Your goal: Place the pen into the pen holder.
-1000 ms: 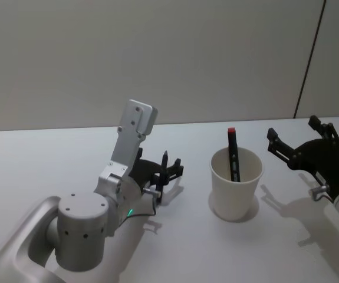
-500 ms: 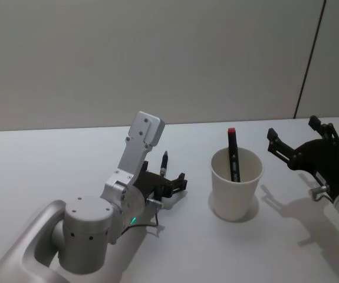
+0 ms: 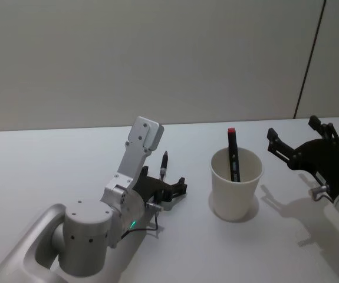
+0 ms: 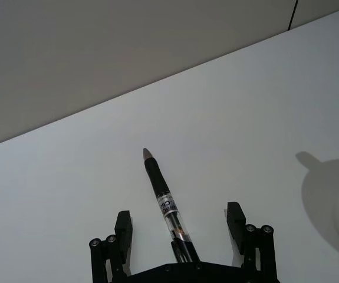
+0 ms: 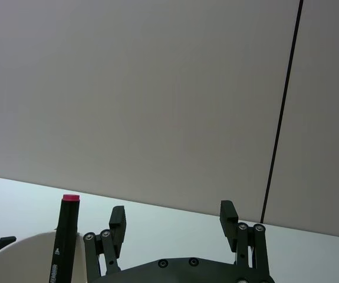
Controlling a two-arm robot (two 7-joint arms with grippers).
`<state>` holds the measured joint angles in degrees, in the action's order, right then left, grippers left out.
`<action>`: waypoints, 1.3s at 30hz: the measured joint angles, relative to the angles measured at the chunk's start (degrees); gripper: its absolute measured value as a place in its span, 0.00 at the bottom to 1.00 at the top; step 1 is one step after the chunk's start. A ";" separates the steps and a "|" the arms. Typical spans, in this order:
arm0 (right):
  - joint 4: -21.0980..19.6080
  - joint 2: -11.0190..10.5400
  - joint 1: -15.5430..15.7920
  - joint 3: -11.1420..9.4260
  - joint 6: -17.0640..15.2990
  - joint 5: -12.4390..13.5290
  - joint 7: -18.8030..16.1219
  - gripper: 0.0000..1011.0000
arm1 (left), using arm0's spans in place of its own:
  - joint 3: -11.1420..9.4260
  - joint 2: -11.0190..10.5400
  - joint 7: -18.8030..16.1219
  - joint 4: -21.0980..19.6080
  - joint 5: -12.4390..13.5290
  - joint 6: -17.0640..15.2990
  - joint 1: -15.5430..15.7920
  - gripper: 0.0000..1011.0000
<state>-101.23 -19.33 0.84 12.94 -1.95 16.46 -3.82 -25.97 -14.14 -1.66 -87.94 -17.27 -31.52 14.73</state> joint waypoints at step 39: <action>0.00 0.00 0.00 0.00 0.00 0.00 0.00 0.99 | 0.46 0.15 0.25 0.77 -0.40 1.08 -0.47 0.82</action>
<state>-101.23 -19.33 0.84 12.94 -1.95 16.46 -3.83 -25.52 -14.00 -1.41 -87.17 -17.67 -30.44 14.25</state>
